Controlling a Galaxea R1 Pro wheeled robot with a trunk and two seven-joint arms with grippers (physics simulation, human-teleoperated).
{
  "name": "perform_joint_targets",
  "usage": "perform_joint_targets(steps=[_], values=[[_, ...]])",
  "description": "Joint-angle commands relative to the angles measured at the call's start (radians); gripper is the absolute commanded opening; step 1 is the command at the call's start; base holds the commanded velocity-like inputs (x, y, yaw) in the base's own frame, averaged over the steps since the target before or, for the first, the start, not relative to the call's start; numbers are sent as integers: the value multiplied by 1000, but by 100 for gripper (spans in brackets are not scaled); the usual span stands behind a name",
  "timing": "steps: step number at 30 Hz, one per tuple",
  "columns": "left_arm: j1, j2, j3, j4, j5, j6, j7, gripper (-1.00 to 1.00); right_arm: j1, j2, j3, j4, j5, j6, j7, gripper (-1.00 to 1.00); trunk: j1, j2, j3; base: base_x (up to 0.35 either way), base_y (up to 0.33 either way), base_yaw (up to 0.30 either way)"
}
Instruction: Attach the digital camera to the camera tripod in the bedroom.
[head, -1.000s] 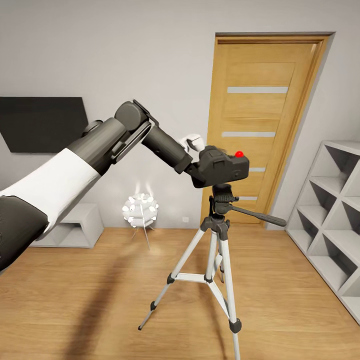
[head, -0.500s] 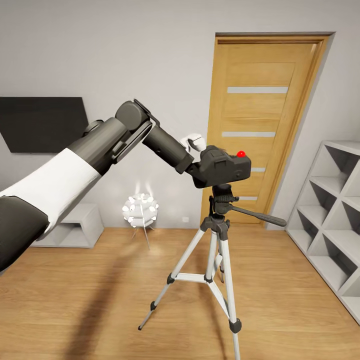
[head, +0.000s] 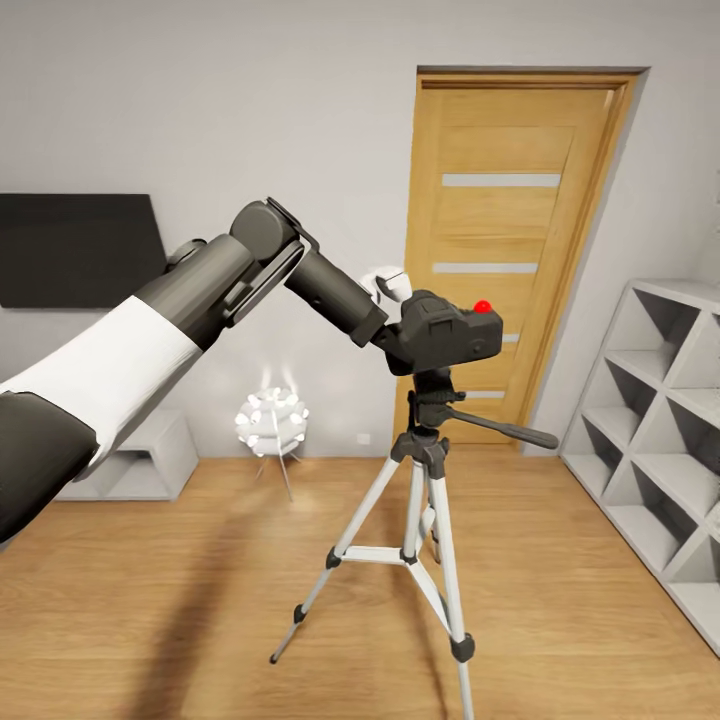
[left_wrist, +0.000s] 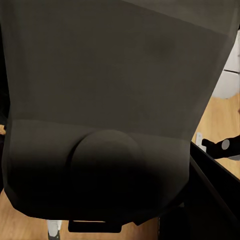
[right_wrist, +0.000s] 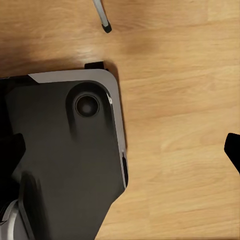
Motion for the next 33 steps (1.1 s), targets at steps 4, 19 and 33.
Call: perform_joint_targets(steps=[4,19,33], values=[[-2,2,-2,3,4,9,-1,-100,-2,1,8,4,-9,-7,0,100,1,-2,-2,0,0,-24],[-2,26,0,70,4,9,-9,-100,-2,1,9,4,-9,-10,2,100,1,-2,-2,0,0,-1],[1,42,-2,-49,4,9,-15,-100,-2,1,9,4,-9,-10,2,100,1,-2,-2,0,0,0]])
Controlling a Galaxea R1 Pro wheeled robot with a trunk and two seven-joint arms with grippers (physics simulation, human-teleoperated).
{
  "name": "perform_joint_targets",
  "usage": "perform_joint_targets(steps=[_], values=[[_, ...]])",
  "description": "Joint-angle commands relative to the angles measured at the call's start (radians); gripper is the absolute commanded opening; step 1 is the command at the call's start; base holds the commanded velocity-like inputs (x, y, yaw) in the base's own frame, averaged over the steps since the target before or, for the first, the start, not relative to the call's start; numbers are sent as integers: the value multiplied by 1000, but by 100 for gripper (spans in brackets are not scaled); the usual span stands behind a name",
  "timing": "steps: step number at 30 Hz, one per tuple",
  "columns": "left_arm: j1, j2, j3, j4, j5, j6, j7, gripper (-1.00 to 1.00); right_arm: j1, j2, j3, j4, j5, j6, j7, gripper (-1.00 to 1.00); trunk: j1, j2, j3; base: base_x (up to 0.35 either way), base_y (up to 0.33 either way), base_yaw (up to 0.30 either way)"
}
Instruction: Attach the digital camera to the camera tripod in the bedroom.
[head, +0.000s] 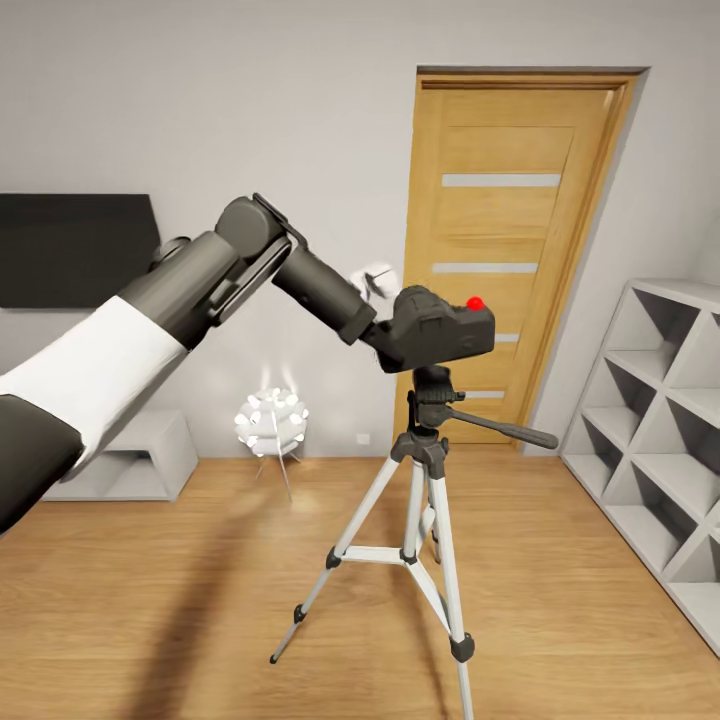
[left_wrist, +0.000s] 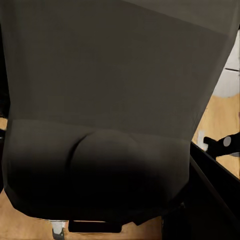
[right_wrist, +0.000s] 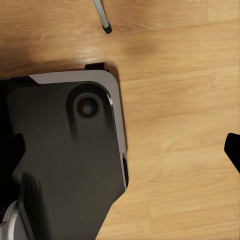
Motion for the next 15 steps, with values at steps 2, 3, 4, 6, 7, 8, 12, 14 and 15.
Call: perform_joint_targets(steps=[2,3,4,6,7,8,12,14,15], values=[[1,15,-4,-69,-2,9,1,-100,-2,1,8,4,-8,-7,1,100,1,-2,-2,0,0,0],[1,18,-4,-87,-2,9,1,-100,-2,1,8,4,-8,-7,0,100,1,-2,-2,0,0,0],[2,24,-3,-116,-2,9,3,-100,-2,1,8,4,-8,-7,1,100,1,-2,-2,0,0,0],[3,29,-1,-143,-2,9,4,-100,-2,1,8,4,-8,-7,1,100,1,-2,-2,0,0,0],[3,30,2,-153,-2,9,4,-100,-2,1,8,4,-8,-7,2,100,1,-2,-2,0,0,0],[3,30,4,-157,-2,9,4,-100,-2,1,8,4,-8,-7,2,100,1,-2,-2,0,0,0],[4,41,75,-170,-2,9,4,-100,-2,1,8,4,-8,-7,2,100,1,-2,-2,0,0,0],[4,48,104,-168,-2,9,4,-100,-2,1,8,4,-8,-7,2,100,1,-2,-2,0,0,0],[4,49,110,-166,-2,9,4,-100,-2,1,8,4,-8,-7,2,100,1,-2,-2,0,0,0]])
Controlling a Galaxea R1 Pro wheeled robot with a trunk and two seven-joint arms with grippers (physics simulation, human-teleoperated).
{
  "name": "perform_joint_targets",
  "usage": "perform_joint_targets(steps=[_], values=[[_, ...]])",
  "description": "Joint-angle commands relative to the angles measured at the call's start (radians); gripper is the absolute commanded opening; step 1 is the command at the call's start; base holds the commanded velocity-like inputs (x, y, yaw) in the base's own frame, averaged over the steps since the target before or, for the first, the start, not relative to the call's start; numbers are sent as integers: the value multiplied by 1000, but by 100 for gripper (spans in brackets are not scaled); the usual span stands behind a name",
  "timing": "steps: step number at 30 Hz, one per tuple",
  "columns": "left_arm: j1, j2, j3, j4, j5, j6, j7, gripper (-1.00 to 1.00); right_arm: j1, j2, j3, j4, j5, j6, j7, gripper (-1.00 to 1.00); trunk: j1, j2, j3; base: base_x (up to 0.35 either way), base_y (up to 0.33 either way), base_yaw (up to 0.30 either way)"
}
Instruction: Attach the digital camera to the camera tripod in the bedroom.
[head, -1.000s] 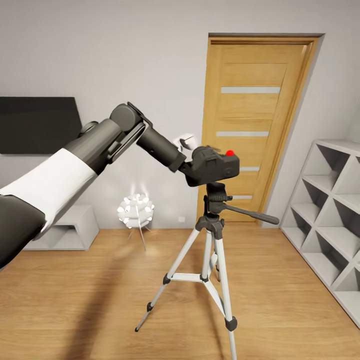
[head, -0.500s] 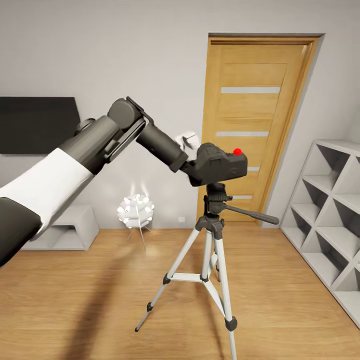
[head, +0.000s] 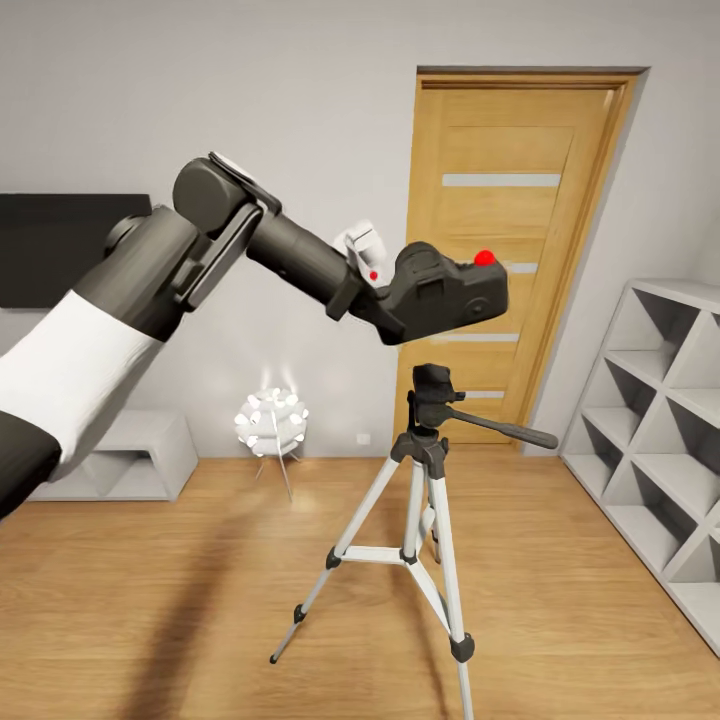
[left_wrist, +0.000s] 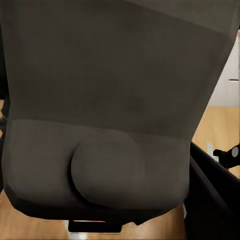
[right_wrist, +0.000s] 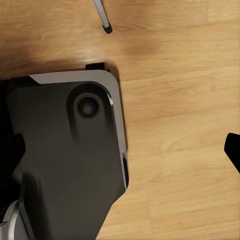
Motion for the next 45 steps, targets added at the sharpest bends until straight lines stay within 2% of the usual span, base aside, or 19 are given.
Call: perform_joint_targets(steps=[1,4,9,14,15,17,19,22,23,28,32,35,40,45], values=[[-2,3,8,3,4,9,-2,-100,-2,1,8,4,-8,-7,0,100,1,-2,-2,0,0,0],[-2,5,21,7,3,9,-3,-100,-2,1,9,4,-8,-6,-1,100,1,-2,-2,0,0,0],[-2,-10,23,17,4,9,-3,-100,-2,1,11,4,-7,-4,-10,100,1,-2,-2,0,0,0],[-2,-15,29,158,5,9,-10,-100,-2,-1,24,2,-5,-8,-58,100,1,-2,-2,0,0,0],[-2,-21,31,206,5,9,-11,-100,-2,-2,28,2,-4,-10,-64,100,1,-2,-2,0,0,0],[-3,-31,31,246,5,9,-12,-100,-2,-4,32,1,-3,-19,-68,100,1,-2,-2,0,0,0],[-4,-49,32,285,5,9,-12,-100,-2,-6,38,0,-3,-53,-71,100,1,-2,-2,0,0,0],[-7,-66,32,324,6,9,-12,-100,-2,-8,51,0,-2,-164,-72,100,1,-2,-2,0,0,0],[-8,-68,32,331,6,9,-13,-100,-2,-8,54,-1,-2,-192,-72,100,1,-2,-2,0,0,0],[-11,-79,31,373,6,9,-13,-100,-2,-17,76,0,-2,-425,-68,100,1,-2,-2,0,0,0],[-11,-81,31,409,5,9,-13,-100,-2,-32,92,0,-1,-558,-45,100,1,-2,-2,0,0,0],[-11,-83,30,420,4,9,-13,-100,-2,-41,97,0,-1,-622,-3,100,1,-2,-2,0,0,0],[-11,-86,28,424,3,9,-30,-100,-2,-57,100,0,-1,-709,108,100,1,-2,-2,0,0,0],[-11,-85,26,423,3,9,-66,-100,-2,-60,100,0,-1,-756,140,100,1,-2,-2,0,0,0]])
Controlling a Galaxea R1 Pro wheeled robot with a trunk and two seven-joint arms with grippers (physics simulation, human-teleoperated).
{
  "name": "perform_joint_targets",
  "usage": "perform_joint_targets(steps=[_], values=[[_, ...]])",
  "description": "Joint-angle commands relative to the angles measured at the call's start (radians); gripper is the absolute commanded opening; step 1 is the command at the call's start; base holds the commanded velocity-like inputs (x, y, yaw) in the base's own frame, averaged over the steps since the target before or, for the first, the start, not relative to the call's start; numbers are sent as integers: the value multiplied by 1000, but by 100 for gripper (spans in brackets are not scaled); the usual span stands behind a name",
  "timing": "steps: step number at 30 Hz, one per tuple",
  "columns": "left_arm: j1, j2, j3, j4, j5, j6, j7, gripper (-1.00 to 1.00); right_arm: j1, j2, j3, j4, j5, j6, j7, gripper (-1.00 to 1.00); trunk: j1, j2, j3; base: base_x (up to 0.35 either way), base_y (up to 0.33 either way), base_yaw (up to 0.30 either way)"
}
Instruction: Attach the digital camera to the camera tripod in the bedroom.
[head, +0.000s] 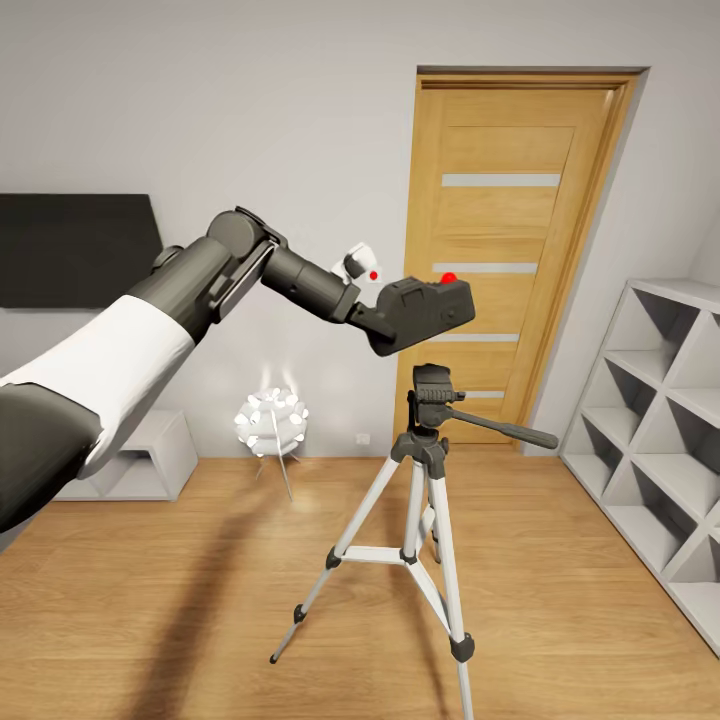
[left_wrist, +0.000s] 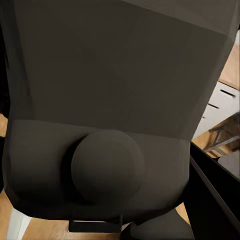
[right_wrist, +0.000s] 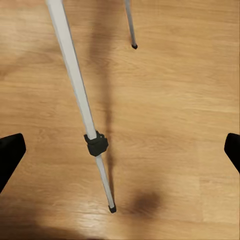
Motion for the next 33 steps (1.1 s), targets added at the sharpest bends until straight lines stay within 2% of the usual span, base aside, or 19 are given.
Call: perform_joint_targets(steps=[1,6,9,12,22,26,33], values=[[-1,2,-5,-4,3,10,-11,-100,-2,0,4,4,-11,-15,14,100,1,-2,-2,0,0,0],[5,11,-9,-53,3,10,-23,-100,-2,-1,4,4,-12,-28,19,100,1,-2,-2,0,0,0],[7,51,-13,-144,3,10,-27,-100,-2,-1,4,4,-12,-31,19,100,1,-2,-2,0,0,0],[7,66,-13,-168,3,10,-28,-100,-2,-1,4,4,-12,-31,19,100,1,-2,-2,0,0,0],[9,80,-14,-193,3,10,-43,-100,-2,-1,4,4,-12,-32,19,100,1,-2,-2,0,0,0],[11,83,-16,-200,3,10,-116,-100,-2,-1,4,4,-12,-32,19,100,1,-2,-2,0,0,0],[17,120,-13,-212,5,10,-127,-100,-2,-1,4,4,-12,-31,19,100,1,-2,-2,0,0,0]])
